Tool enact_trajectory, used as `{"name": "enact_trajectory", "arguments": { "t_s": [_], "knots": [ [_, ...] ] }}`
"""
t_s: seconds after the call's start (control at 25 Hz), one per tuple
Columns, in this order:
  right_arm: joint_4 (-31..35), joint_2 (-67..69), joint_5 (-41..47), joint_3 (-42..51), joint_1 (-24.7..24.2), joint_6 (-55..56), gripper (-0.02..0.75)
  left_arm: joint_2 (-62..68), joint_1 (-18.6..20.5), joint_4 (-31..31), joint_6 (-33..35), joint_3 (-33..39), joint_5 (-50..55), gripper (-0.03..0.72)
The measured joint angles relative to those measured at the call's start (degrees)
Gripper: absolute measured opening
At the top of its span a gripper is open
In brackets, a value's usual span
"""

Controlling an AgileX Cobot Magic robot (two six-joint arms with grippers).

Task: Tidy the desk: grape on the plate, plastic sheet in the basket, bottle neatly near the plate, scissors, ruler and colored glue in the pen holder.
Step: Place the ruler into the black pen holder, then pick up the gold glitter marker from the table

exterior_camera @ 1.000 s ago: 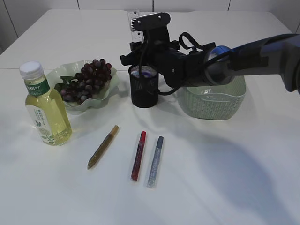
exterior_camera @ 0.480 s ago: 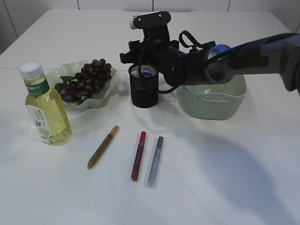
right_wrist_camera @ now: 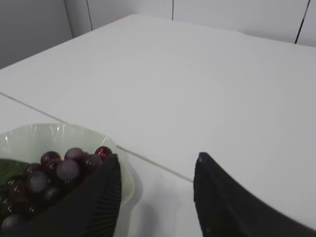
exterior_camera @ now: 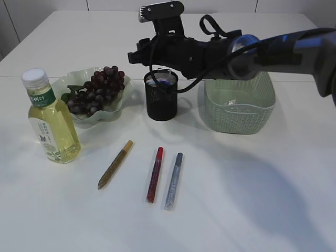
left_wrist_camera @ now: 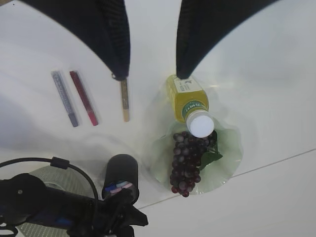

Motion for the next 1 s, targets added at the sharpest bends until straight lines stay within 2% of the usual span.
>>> {"name": "enact_trajectory", "arguments": {
  "t_s": [0.28,0.68,0.88,1.0],
  "knots": [
    [0.0,-2.73,11.48,-0.47,0.0,-1.02,0.386,0.0,0.0,0.67,0.0,0.0,0.1,0.239],
    [-1.31,-14.85,25.44,-0.47,0.0,-1.11,0.386,0.0,0.0,2.11,0.0,0.0,0.21,0.239],
    [-1.77,-19.98,38.43,-0.61,0.0,-1.24,0.386,0.0,0.0,2.14,0.0,0.0,0.21,0.239],
    [-2.02,-22.41,49.9,-0.61,0.0,-1.24,0.386,0.0,0.0,2.14,0.0,0.0,0.21,0.239]
  ]
}}
